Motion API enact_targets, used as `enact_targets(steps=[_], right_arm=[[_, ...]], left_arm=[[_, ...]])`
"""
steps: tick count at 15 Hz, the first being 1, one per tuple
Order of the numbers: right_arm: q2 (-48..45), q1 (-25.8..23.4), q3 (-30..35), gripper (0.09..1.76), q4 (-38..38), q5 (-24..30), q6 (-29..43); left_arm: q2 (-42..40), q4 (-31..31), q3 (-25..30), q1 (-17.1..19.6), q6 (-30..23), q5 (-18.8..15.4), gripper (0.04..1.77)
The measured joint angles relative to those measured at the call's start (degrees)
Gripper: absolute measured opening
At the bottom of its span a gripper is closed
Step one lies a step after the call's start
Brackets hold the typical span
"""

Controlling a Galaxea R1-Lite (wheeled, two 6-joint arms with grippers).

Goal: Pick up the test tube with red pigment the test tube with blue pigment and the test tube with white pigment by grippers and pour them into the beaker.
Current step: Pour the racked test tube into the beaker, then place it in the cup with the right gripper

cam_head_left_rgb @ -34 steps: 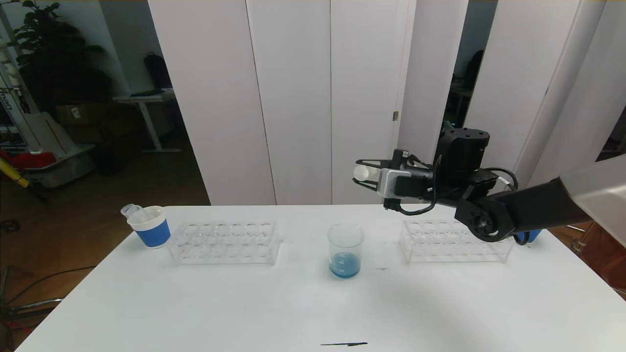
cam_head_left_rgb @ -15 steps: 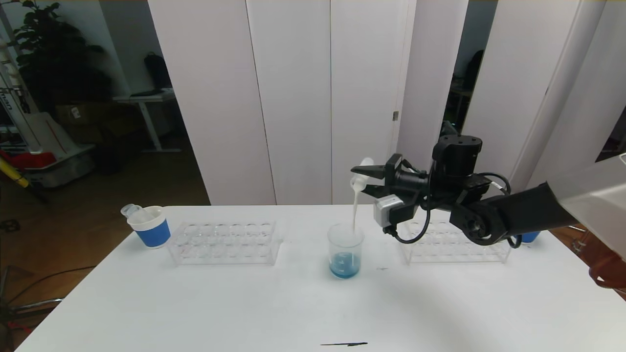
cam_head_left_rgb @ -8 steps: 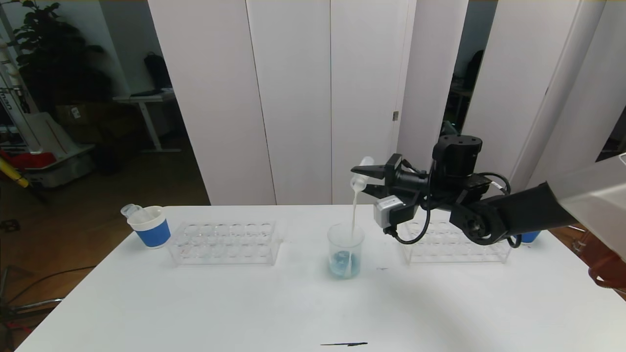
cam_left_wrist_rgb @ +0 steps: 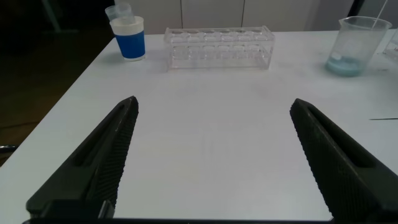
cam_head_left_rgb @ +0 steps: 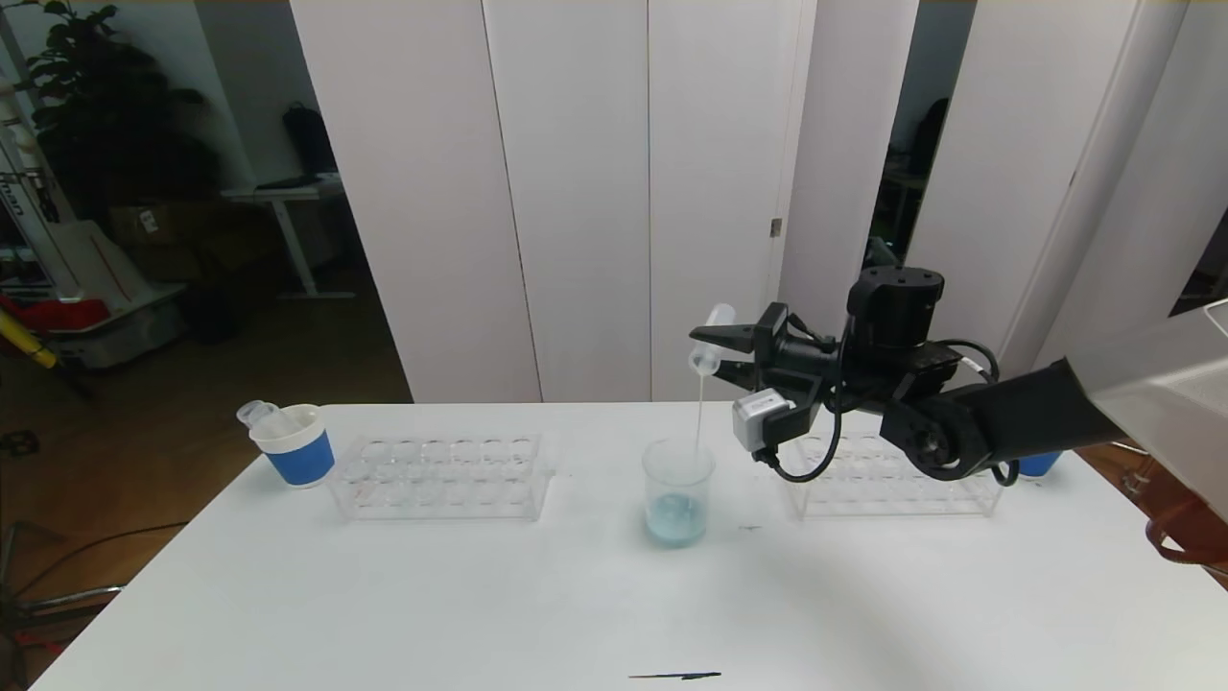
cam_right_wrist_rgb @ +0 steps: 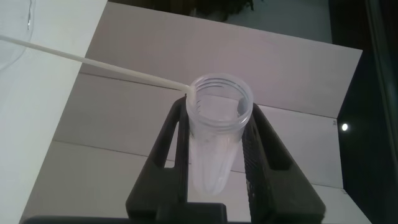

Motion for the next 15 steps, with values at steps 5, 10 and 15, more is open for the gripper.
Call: enact_targets(steps=[5, 10, 15], right_arm=[[0.15, 0.18, -0.33, 0.59, -0.51, 0.0, -0.67], [0.26, 0.33, -0.17, 0.59, -1.45, -0.05, -1.27], [0.37, 0.84, -0.04, 0.59, -1.32, -0.22, -1.3]], left_arm=[[0.0, 0.0, 0.0, 0.0, 0.0, 0.0, 1.74], [0.0, 0.0, 0.0, 0.0, 0.0, 0.0, 1.74], [0.0, 0.0, 0.0, 0.0, 0.0, 0.0, 1.74]])
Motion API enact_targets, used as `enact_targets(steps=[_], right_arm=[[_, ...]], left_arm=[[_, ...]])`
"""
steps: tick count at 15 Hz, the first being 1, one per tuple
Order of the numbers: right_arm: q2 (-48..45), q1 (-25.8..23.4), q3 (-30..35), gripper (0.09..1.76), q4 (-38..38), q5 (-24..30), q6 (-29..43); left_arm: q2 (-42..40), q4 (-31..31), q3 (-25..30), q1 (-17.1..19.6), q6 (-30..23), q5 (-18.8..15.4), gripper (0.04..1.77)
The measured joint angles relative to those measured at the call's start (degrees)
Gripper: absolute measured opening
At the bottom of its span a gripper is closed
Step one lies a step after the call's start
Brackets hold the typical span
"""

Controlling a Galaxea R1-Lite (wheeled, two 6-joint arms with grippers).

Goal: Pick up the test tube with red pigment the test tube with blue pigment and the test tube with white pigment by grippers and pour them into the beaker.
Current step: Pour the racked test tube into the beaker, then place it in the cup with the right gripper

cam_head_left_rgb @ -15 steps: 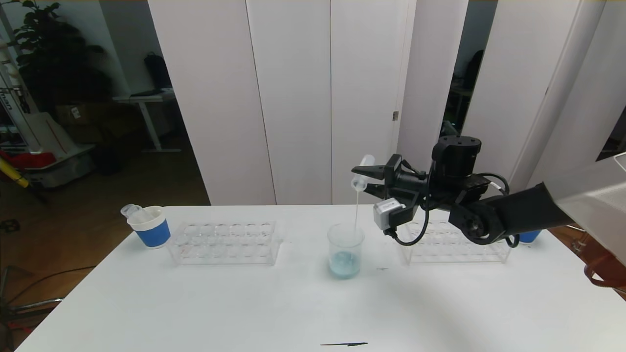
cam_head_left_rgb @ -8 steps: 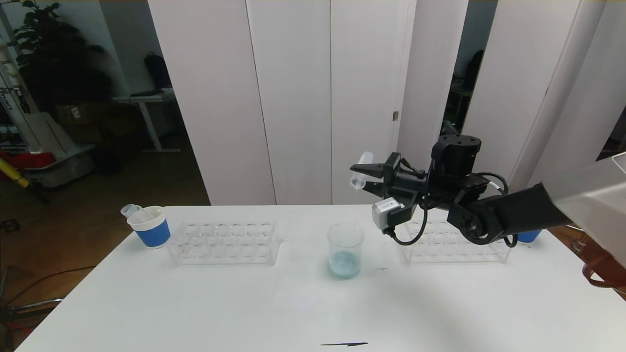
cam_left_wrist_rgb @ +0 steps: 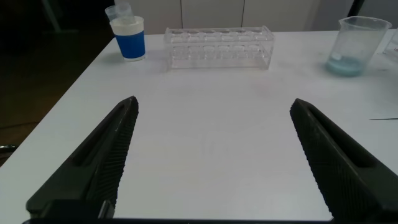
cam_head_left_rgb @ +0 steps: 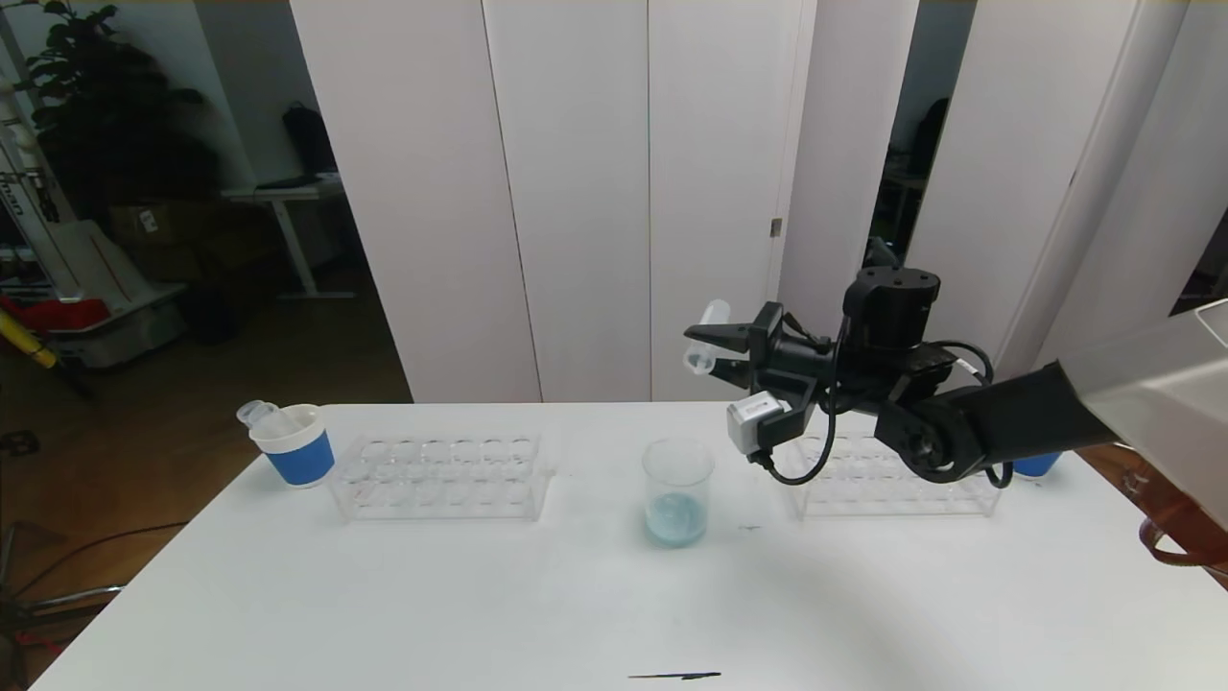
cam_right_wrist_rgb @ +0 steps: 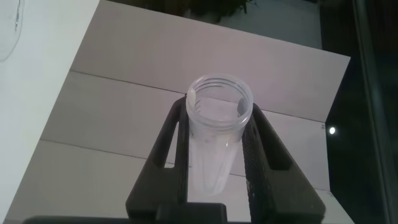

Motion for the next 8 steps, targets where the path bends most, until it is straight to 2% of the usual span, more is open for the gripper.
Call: enact_targets(steps=[6, 8], right_arm=[[-2.73, 0.43, 0.34, 0.58, 0.24, -3.89, 4.77], [-5.27, 0.41, 0.72, 0.59, 0.3, -6.91, 8.48]], left_arm=[[0.0, -0.02, 0.0, 0.0, 0.0, 0.0, 1.74], [0.0, -0.05, 0.0, 0.0, 0.0, 0.0, 1.74]])
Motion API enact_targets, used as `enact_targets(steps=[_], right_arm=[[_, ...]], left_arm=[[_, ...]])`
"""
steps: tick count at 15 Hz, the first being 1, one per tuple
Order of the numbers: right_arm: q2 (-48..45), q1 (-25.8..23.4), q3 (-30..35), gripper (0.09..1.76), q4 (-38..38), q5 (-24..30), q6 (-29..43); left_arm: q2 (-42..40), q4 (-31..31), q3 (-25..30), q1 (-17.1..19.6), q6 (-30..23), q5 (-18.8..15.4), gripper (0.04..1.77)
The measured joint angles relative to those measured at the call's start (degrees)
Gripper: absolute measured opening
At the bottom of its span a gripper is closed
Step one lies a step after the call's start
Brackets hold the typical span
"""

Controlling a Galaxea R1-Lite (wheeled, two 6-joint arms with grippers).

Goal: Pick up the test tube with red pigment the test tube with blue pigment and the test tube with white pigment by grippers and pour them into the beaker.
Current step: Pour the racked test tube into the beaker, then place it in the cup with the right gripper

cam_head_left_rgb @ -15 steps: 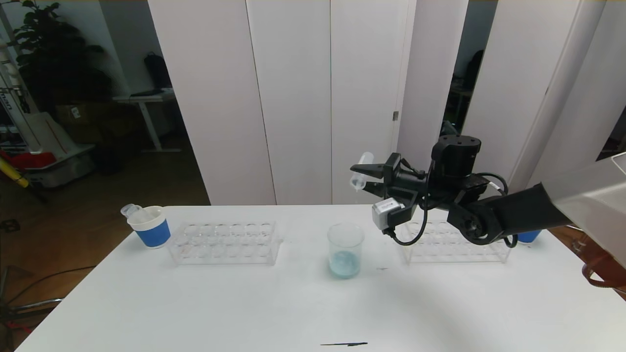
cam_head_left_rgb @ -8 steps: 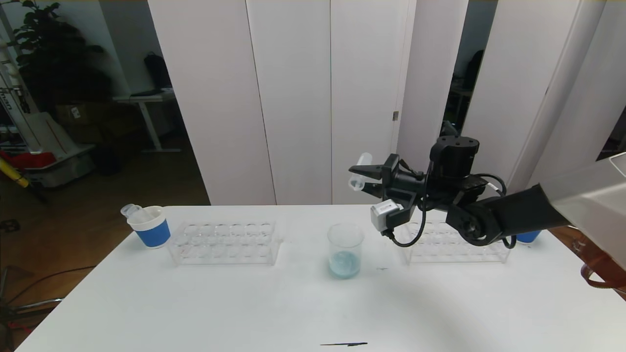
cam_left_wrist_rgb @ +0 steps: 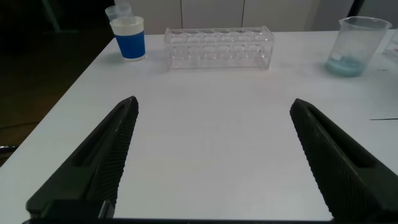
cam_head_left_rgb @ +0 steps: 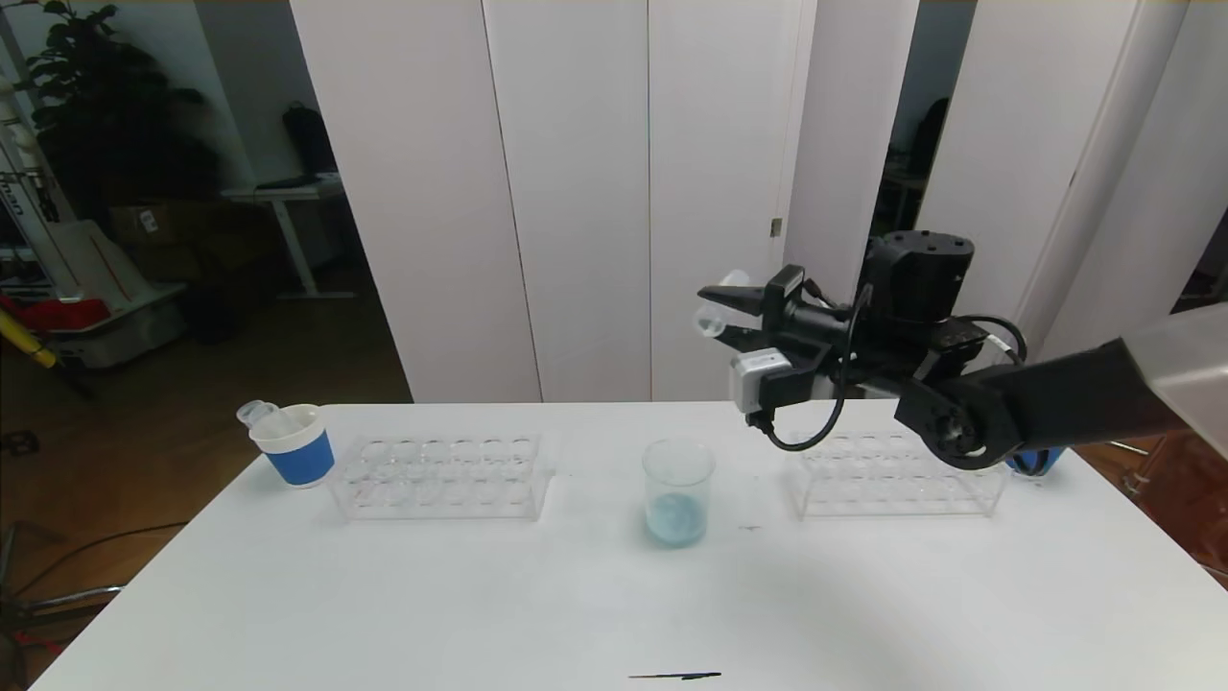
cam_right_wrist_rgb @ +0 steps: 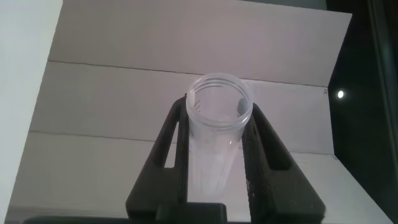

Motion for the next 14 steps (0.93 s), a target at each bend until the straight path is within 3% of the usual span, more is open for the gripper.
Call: enact_targets(steps=[4, 10, 14], right_arm=[[-7.03, 0.26, 3.19, 0.58, -0.04, -11.75, 16.02], [-12.43, 0.12, 4.72, 0.59, -0.88, -32.61, 57.98], [-13.81, -1.95, 11.11, 0.59, -1.07, -36.71, 78.73]], left_arm=[[0.0, 0.02, 0.0, 0.0, 0.0, -0.02, 1.74], [0.0, 0.02, 0.0, 0.0, 0.0, 0.0, 1.74], [0.0, 0.02, 0.0, 0.0, 0.0, 0.0, 1.74]])
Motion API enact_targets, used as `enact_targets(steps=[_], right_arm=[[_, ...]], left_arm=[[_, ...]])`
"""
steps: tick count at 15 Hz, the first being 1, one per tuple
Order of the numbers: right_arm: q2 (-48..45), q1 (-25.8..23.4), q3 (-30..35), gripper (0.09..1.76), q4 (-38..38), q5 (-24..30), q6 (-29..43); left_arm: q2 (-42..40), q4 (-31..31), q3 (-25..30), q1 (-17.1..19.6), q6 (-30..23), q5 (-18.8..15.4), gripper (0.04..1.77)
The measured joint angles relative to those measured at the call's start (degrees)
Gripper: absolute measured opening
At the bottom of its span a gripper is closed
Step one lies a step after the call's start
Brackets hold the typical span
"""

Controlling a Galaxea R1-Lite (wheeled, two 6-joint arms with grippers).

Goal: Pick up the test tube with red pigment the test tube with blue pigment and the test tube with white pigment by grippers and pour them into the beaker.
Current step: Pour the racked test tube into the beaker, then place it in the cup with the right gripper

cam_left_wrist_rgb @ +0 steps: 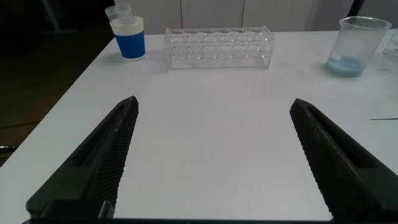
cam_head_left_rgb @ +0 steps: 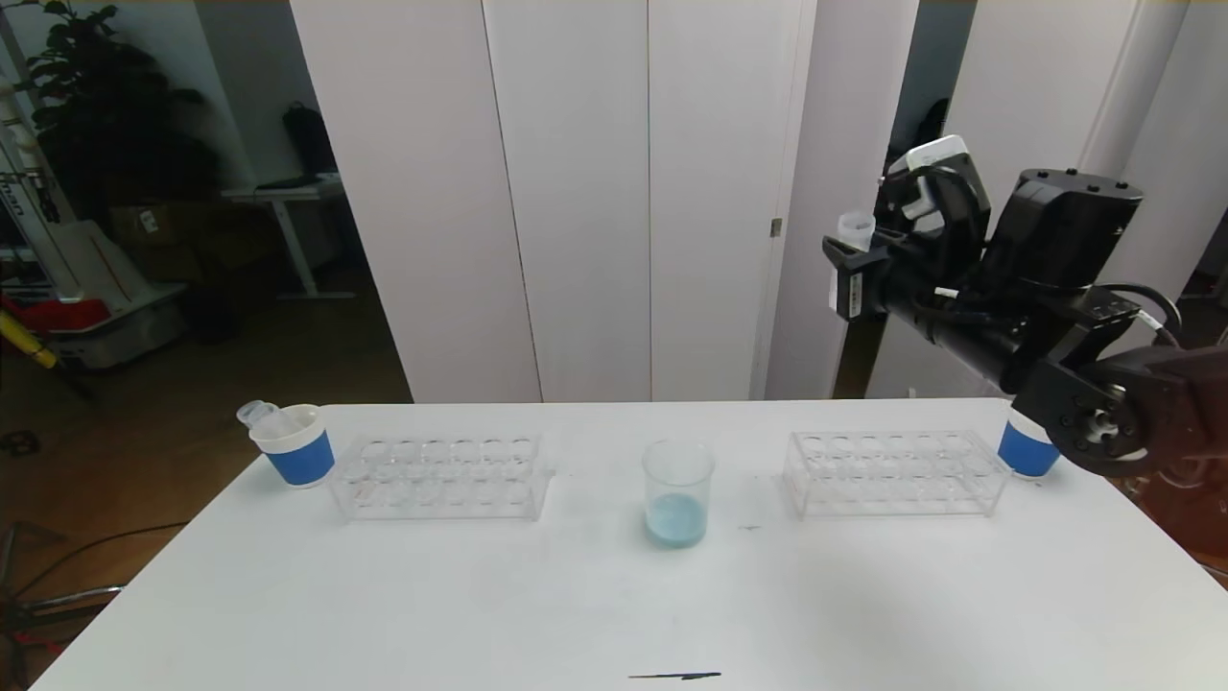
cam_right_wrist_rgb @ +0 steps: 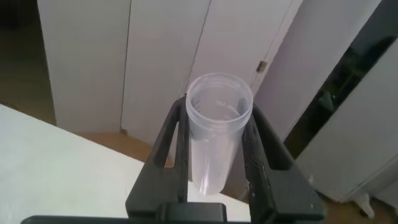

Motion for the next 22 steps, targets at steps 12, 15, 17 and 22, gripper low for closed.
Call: enact_targets(steps=[12, 15, 17, 22], right_arm=[[-8.5, -25.65, 21.89, 0.59, -13.95, 4.46, 9.76], [-7.33, -35.6, 21.48, 0.58, -14.84, 8.31, 9.84], [-4.8, -40.73, 19.05, 0.58, -15.71, 10.15, 11.75], [4.46, -45.0, 11.14, 0.58, -16.24, 10.48, 15.76]], left_arm=[[0.0, 0.0, 0.0, 0.0, 0.0, 0.0, 1.74], [0.0, 0.0, 0.0, 0.0, 0.0, 0.0, 1.74], [0.0, -0.02, 0.0, 0.0, 0.0, 0.0, 1.74], [0.0, -0.02, 0.0, 0.0, 0.0, 0.0, 1.74]])
